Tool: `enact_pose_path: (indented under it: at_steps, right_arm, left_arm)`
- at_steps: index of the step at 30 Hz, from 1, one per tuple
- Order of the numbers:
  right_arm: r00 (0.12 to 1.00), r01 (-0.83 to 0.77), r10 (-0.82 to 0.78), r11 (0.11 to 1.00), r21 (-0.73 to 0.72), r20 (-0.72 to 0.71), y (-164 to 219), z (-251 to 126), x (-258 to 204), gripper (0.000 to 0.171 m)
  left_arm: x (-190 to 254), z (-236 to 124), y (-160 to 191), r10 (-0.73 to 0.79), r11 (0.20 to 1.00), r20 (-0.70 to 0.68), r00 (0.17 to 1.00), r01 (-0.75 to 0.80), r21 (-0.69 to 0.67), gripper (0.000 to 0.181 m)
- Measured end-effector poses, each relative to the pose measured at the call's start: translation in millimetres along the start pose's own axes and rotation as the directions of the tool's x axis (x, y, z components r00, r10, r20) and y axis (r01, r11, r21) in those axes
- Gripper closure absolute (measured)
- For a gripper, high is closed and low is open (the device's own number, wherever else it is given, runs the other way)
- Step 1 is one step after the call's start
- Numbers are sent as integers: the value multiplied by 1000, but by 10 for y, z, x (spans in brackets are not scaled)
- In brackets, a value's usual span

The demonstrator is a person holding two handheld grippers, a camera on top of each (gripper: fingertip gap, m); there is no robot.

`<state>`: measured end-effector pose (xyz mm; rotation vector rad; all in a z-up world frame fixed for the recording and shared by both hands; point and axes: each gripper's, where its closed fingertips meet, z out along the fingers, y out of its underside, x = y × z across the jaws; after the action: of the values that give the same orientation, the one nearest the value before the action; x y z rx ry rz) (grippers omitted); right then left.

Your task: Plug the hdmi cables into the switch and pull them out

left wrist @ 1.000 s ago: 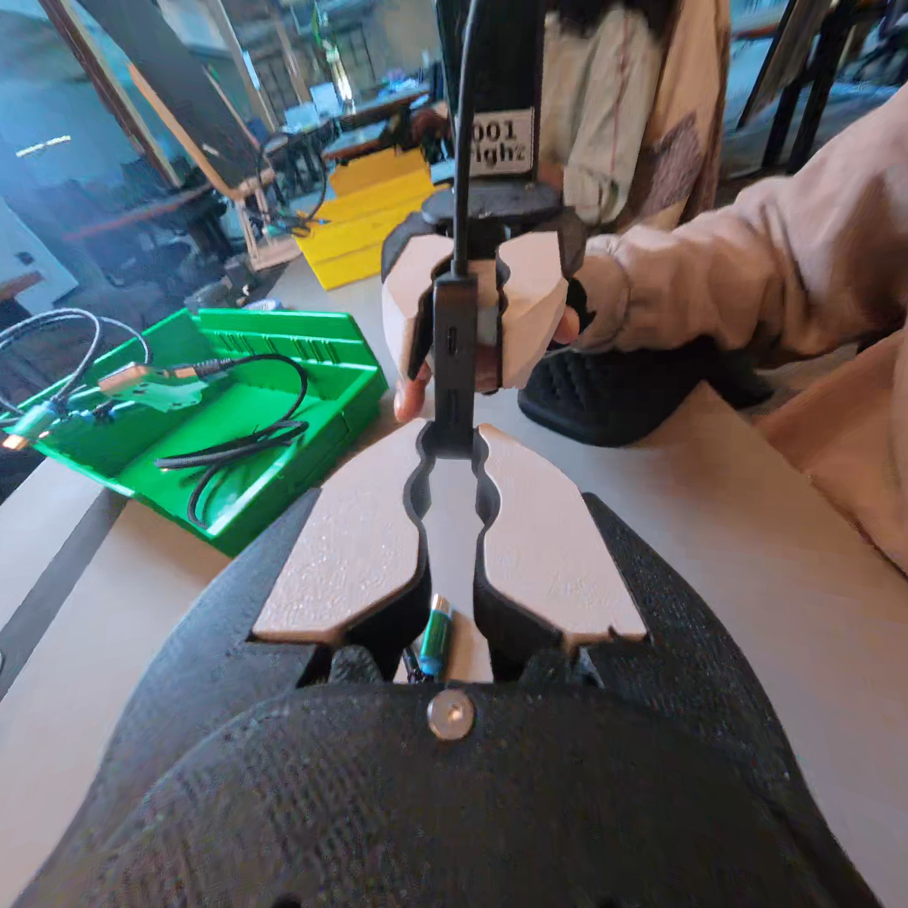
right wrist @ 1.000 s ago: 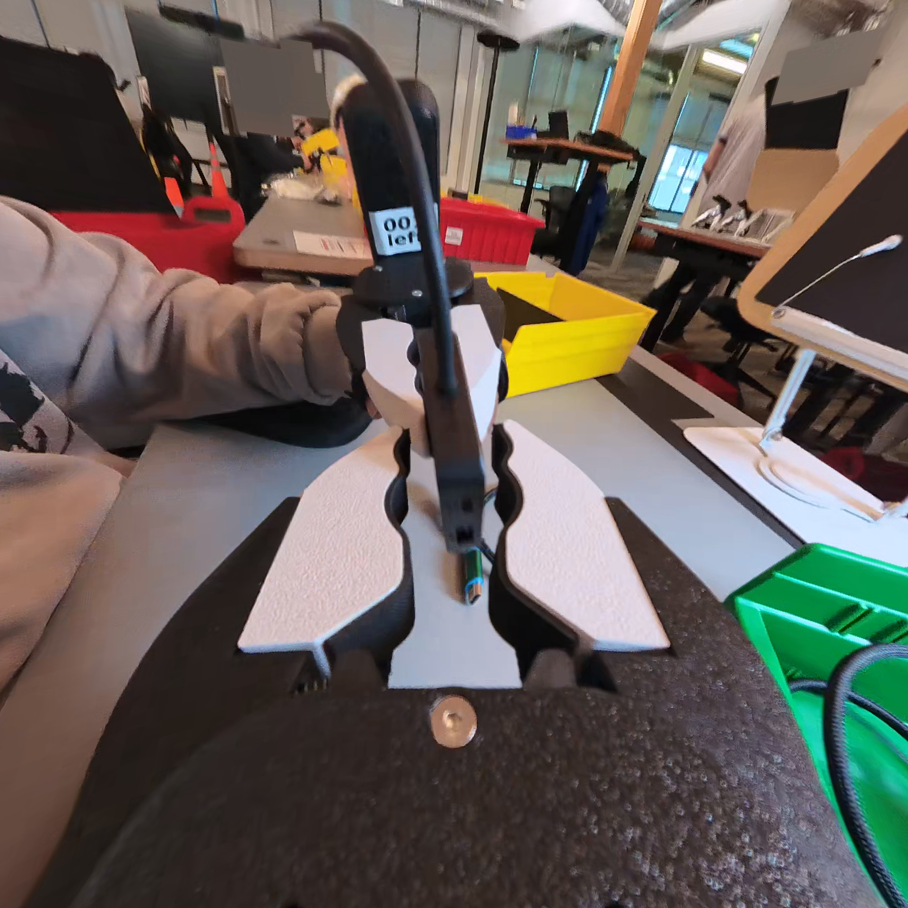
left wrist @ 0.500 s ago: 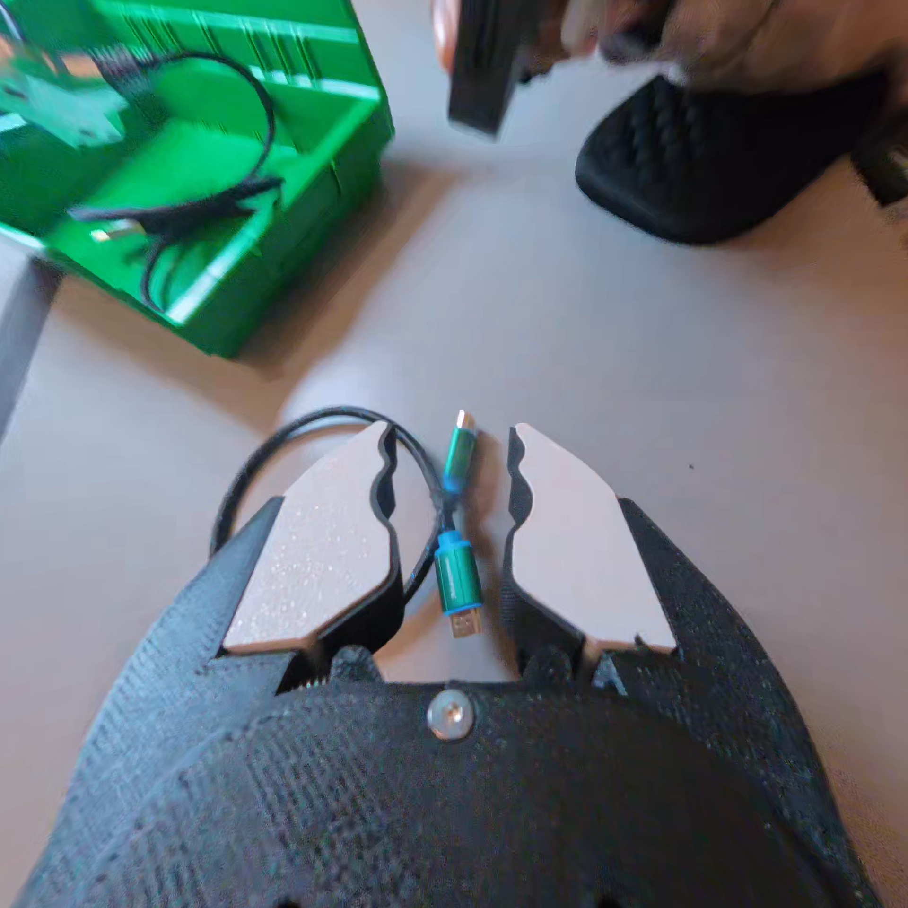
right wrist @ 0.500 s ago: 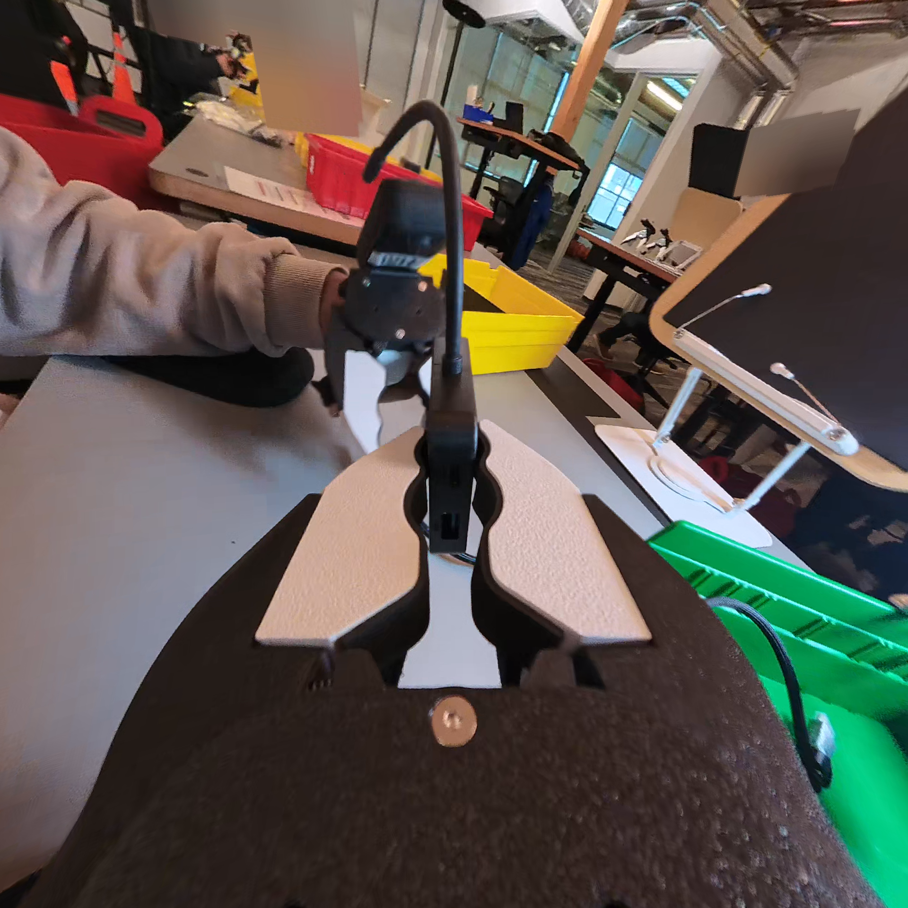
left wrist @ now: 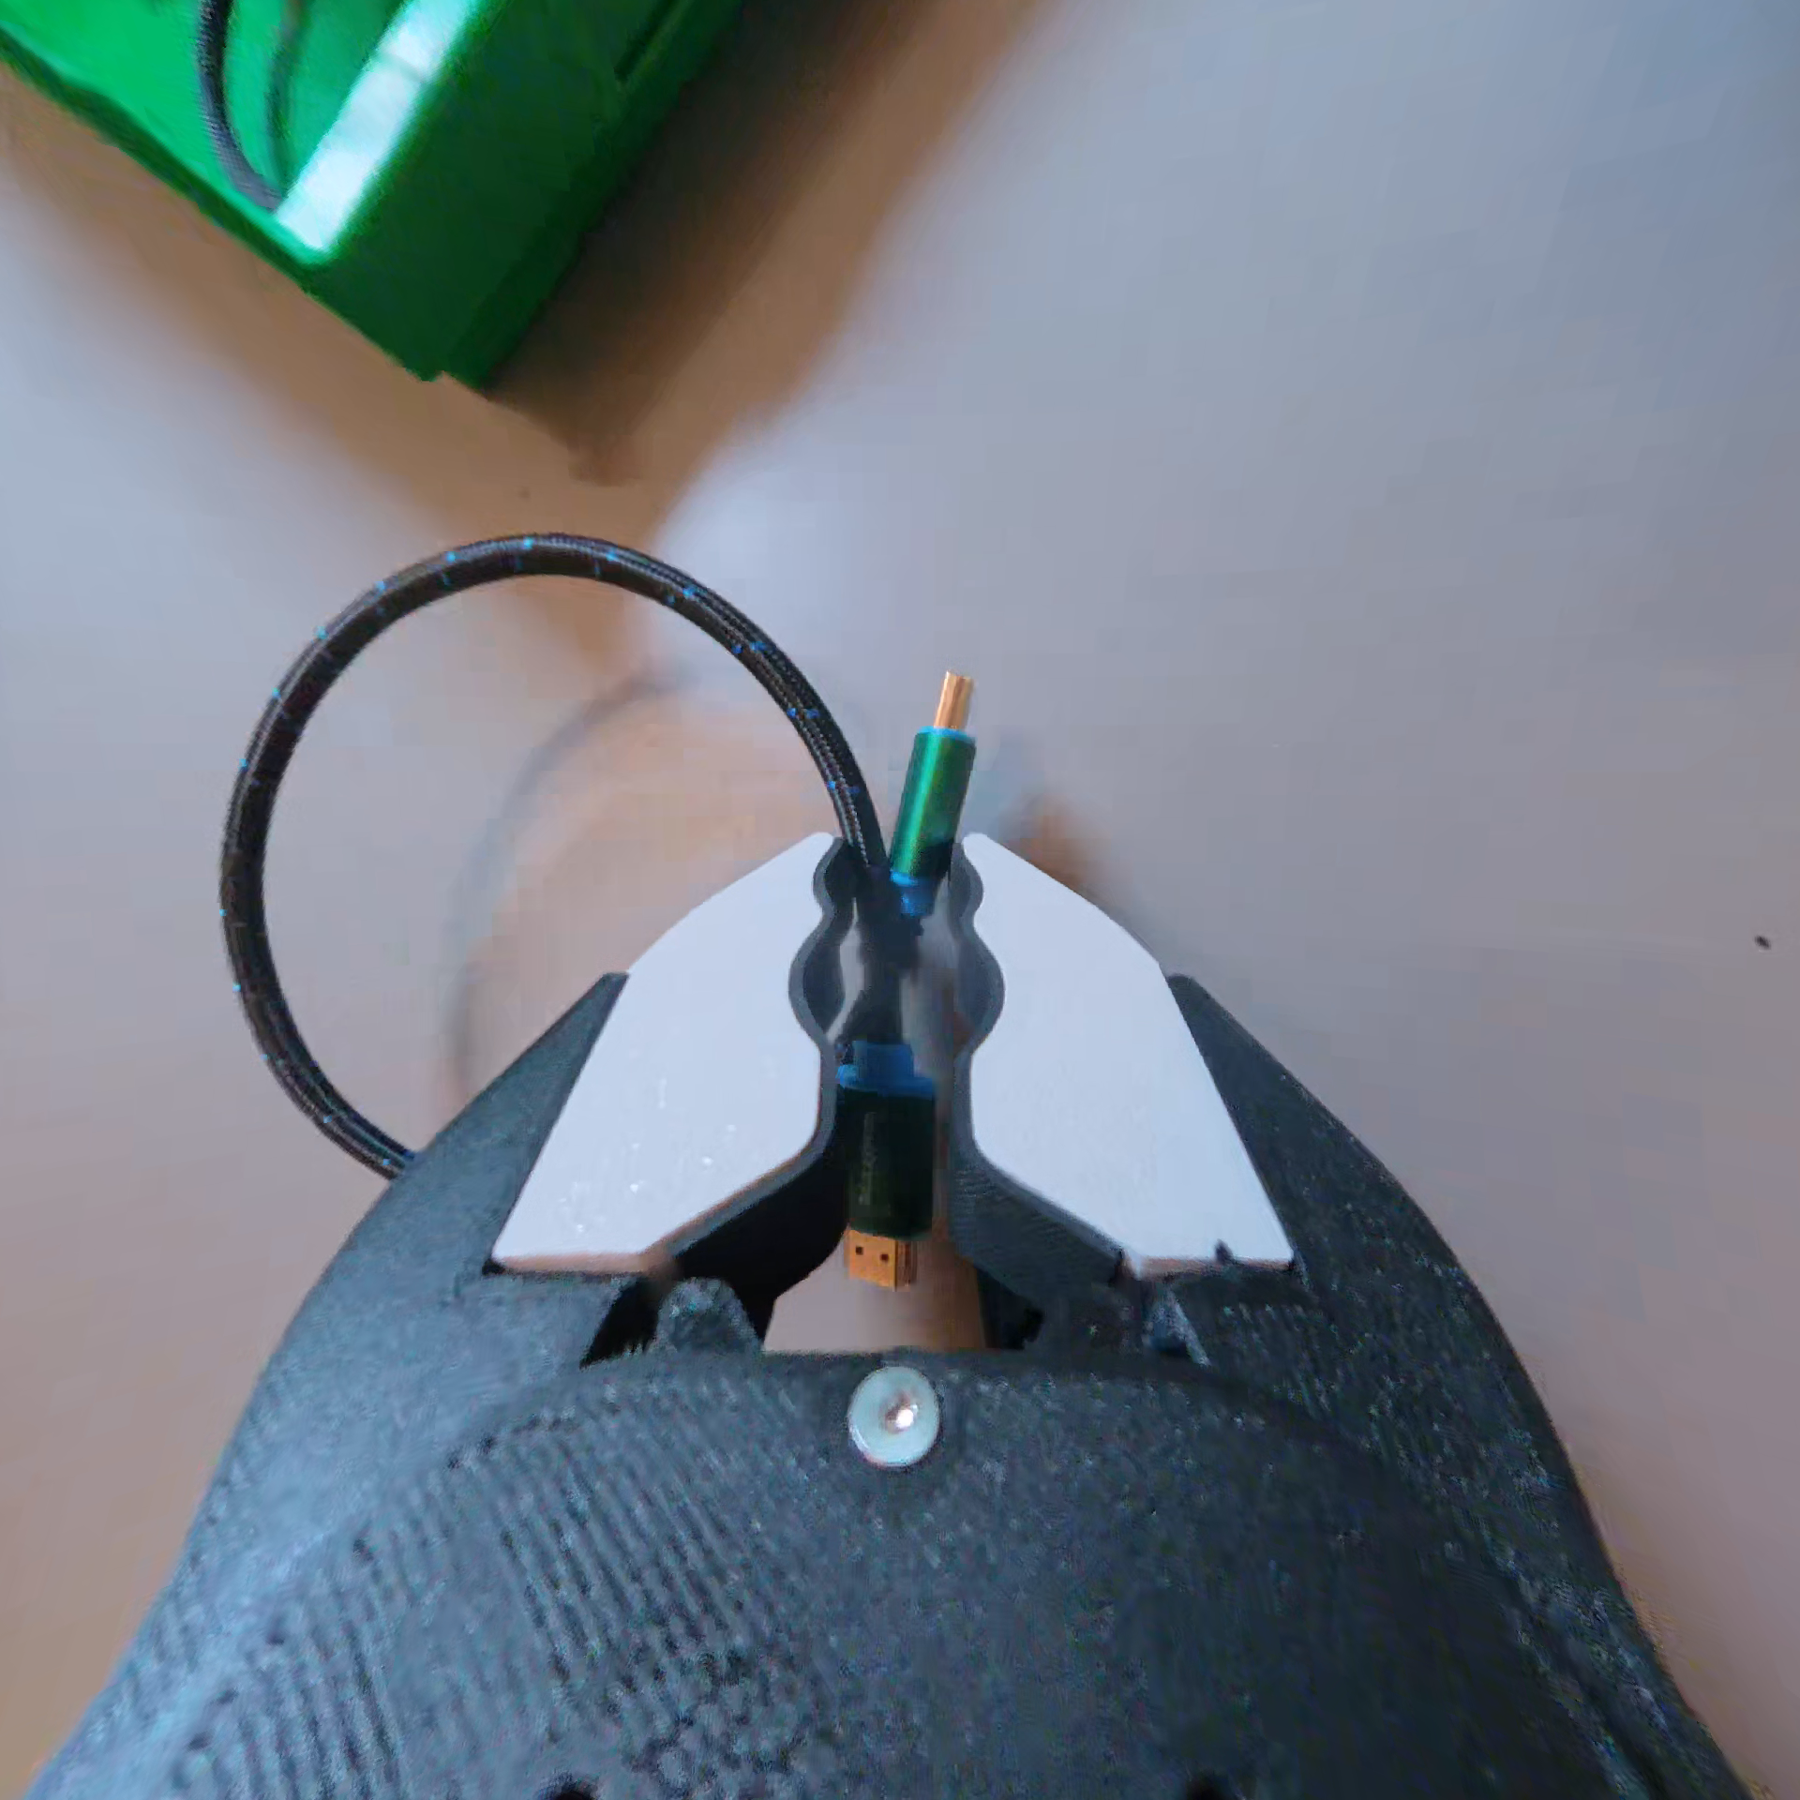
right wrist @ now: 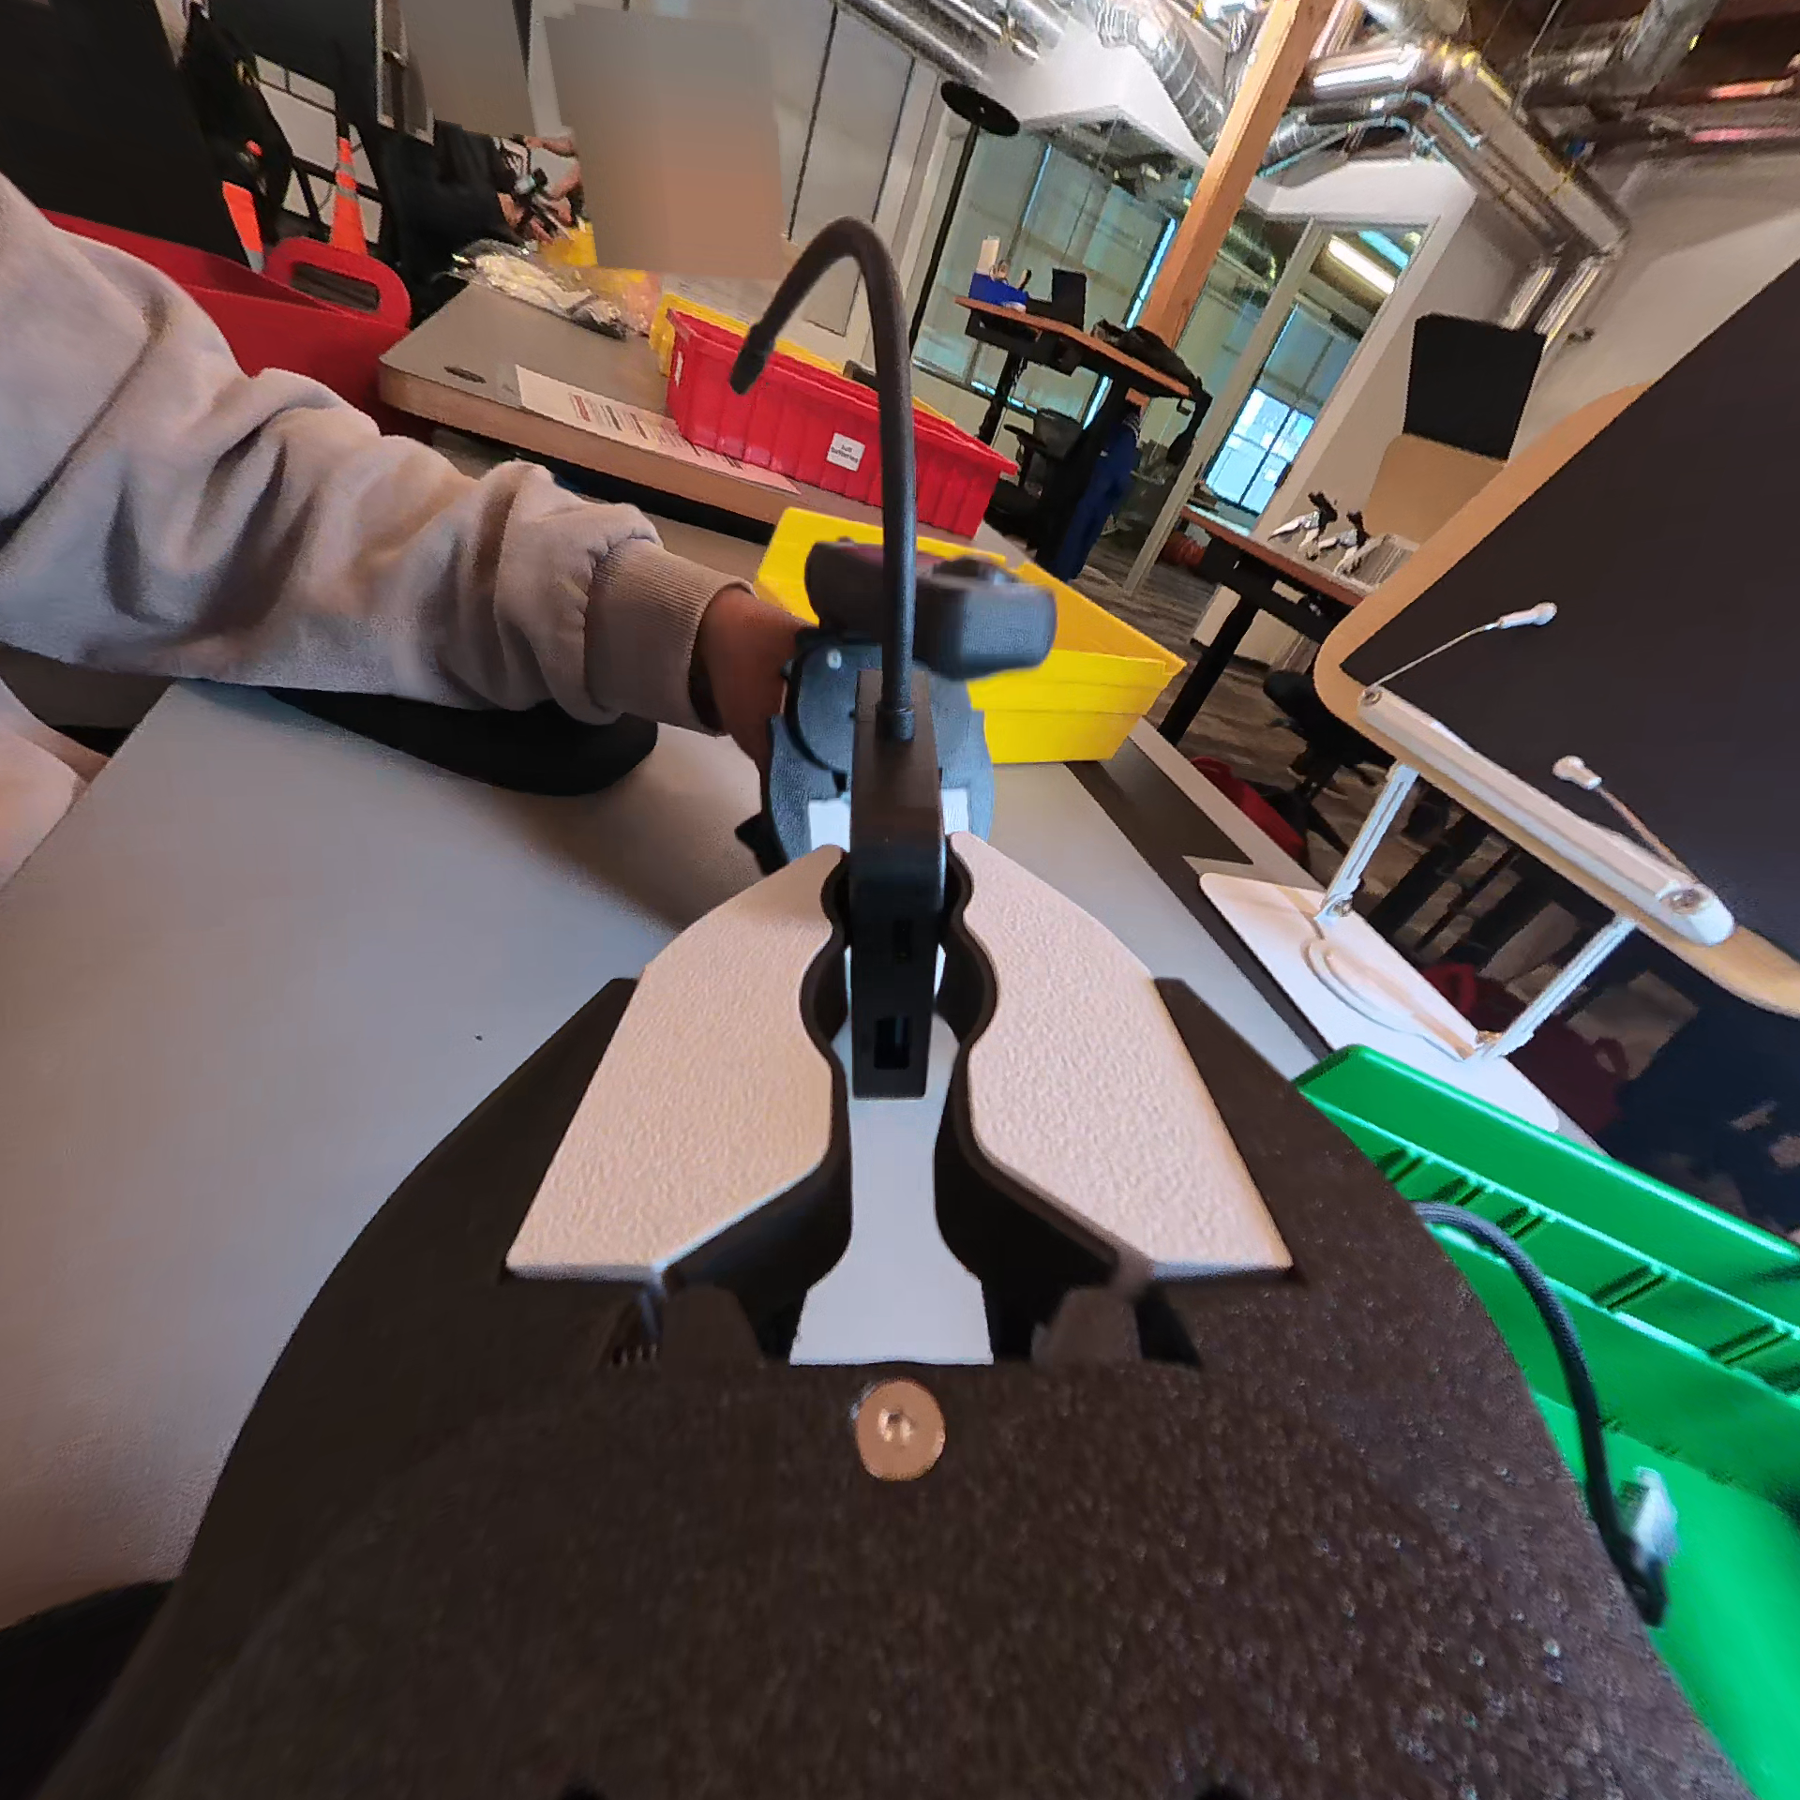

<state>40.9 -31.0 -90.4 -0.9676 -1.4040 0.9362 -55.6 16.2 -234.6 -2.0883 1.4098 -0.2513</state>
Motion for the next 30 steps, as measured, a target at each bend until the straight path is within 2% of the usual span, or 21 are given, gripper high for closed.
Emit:
enact_pose_path:
  at_steps: [3, 7, 10, 13, 26, 30]
  right_arm:
    - [997, 80, -80, 997, -11, -9, 0, -24, -10, 157]
    - [977, 209, -211, 976, -68, -21, 49, 61, -79, 157]
    - [956, 288, -291, 955, -76, -40, 2, 111, -147, 157]
    - [938, 339, -345, 935, -101, -39, -19, 118, -195, 157]
    - [984, 174, -168, 974, -144, 59, 238, 169, -216, 157]
    - [987, 149, -138, 977, -154, 77, 297, 202, -250, 157]
  left_arm:
    - [-183, -322, -94, -29, 997, 136, 990, 18, 77, 162]
    - [13, -707, -445, 43, 978, 219, 975, -86, 190, 162]
    - [181, -781, -625, 161, 963, 282, 946, -213, 164, 162]
    - [313, -803, -759, 203, 951, 288, 936, -258, 168, 162]
    - [406, -753, -673, 217, 966, 239, 946, -243, 85, 162]
    - [443, -744, -609, 191, 976, 177, 965, -207, 75, 162]
